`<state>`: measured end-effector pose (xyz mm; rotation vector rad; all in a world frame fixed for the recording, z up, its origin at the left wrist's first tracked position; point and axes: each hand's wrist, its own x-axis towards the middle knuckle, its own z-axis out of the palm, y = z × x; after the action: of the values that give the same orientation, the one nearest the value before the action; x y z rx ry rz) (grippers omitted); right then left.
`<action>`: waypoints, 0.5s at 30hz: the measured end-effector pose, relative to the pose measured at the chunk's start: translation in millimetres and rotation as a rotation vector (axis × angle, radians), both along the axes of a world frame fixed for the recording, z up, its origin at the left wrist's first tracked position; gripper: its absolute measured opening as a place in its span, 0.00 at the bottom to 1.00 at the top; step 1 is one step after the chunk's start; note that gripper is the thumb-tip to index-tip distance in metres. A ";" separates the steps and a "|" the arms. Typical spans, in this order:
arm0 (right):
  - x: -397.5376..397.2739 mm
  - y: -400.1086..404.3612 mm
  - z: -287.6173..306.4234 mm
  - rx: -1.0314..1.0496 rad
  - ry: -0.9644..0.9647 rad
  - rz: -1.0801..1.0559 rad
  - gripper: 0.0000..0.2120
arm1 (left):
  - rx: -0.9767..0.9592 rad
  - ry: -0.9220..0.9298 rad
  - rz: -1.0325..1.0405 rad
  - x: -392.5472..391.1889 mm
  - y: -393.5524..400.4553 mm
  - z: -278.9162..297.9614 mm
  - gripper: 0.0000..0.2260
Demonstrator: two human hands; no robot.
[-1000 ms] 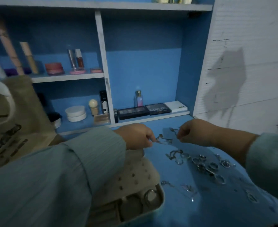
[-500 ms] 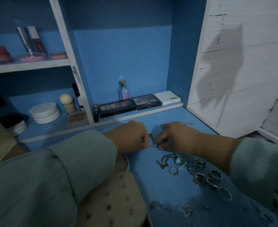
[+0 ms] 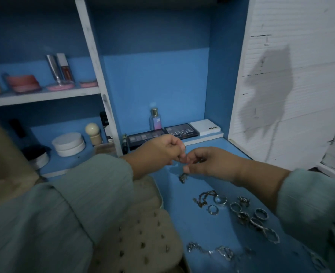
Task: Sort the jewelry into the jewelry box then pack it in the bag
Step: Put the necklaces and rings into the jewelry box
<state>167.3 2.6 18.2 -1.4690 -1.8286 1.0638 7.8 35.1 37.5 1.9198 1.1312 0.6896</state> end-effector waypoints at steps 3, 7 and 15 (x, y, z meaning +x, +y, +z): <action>-6.8 -6.7 5.4 0.049 -0.001 -0.038 0.06 | -0.039 -0.075 0.012 -0.7 -10.3 9.1 0.08; -6.9 -17.5 18.4 0.066 -0.049 -0.096 0.05 | -0.060 -0.163 0.108 -9.9 -25.7 26.6 0.08; -8.4 -45.8 44.5 0.023 0.181 -0.178 0.08 | -0.163 -0.297 0.145 -13.1 -56.2 46.2 0.09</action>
<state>158.9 -43.3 62.6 -1.4422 -1.5497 1.0479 -5.3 -21.1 83.7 1.5502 1.1073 0.9001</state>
